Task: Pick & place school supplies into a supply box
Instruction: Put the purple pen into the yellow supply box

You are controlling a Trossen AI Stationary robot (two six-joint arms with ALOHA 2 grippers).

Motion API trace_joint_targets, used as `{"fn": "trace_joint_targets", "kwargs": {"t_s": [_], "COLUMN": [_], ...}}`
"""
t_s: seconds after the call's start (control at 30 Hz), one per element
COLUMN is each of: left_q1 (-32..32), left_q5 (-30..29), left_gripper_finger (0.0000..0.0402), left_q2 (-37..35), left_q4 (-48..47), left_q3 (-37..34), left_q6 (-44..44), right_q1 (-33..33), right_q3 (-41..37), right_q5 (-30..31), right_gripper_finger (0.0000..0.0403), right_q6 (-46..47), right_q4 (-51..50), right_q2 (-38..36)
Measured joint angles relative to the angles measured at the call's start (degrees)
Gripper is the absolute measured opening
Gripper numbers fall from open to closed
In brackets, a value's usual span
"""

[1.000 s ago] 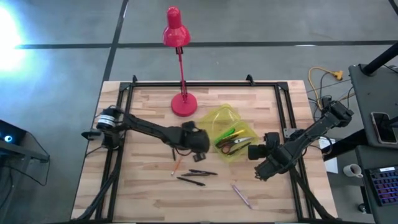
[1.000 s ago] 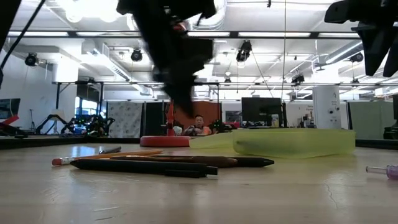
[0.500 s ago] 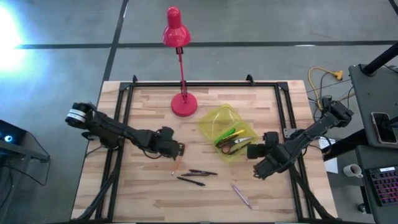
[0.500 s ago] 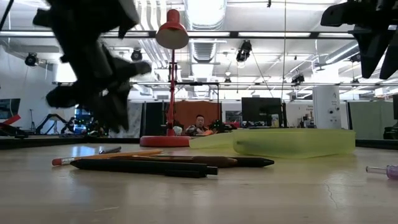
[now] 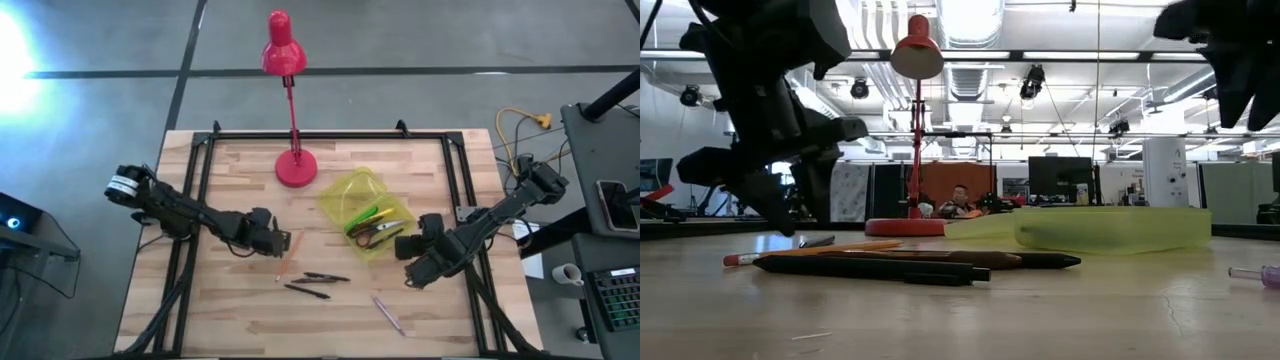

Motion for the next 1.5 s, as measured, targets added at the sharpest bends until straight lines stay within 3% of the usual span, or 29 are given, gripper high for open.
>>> {"fn": "trace_joint_targets", "kwargs": {"t_s": [0.2,0.33,0.43,0.53,0.67,0.83,0.97,1.1,1.23,1.43,1.5], "left_q1": [-0.07,-0.07,-0.16,-0.22,-0.22,-0.21,-0.22,-0.22,-0.22,-0.22,-0.22], "left_q5": [0.02,0.03,0.03,0.45,0.49,0.5,0.54,1.07,2.05,2.43,2.46], "left_gripper_finger": [0.0198,0.0198,0.0198,0.0198,0.0198,0.0198,0.0198,0.0198,0.0198,0.0198,0.0198], "left_q2": [0.02,0.02,0.02,0.02,0.02,0.03,0.04,0.04,0.04,0.04,0.04], "left_q4": [-0.06,0.12,0.33,0.36,0.37,0.64,0.68,0.66,0.62,0.64,0.63], "left_q3": [0.16,0.11,0.1,0.1,0.1,0.08,0.08,0.08,0.08,0.08,0.08], "left_q6": [1.72,2.19,2.53,4.5,6.23,9.13,10.4,10.49,11.09,13.45,13.49], "right_q1": [3.98,8.28,11.3,14.26,16.04,16.62,15.82,15.64,15.53,15.12,14.94], "right_q3": [-0.74,-0.49,0.36,2.91,7.99,12.91,15.16,16.46,16.35,16.1,16.12], "right_q5": [-1.31,-6.84,-13.46,-15.07,-13.12,-6.11,-7.32,-7.04,-7.38,-8.12,-8.25], "right_gripper_finger": [0.0121,0.0121,0.0121,0.0121,0.0128,0.0157,0.0176,0.0179,0.0144,0.0028,0.0022], "right_q6": [-29.03,-44.97,-42.59,-40.58,-36.13,-32.02,-31.47,-24.26,-23.02,-22.69,-21.04], "right_q4": [28.04,32.81,33.3,38.28,38.26,32.68,30.49,26.39,26.21,25.34,24.75], "right_q2": [1.84,7.22,11.85,16.02,22.21,28.76,33.22,36.22,37.46,37.41,37.06]}}
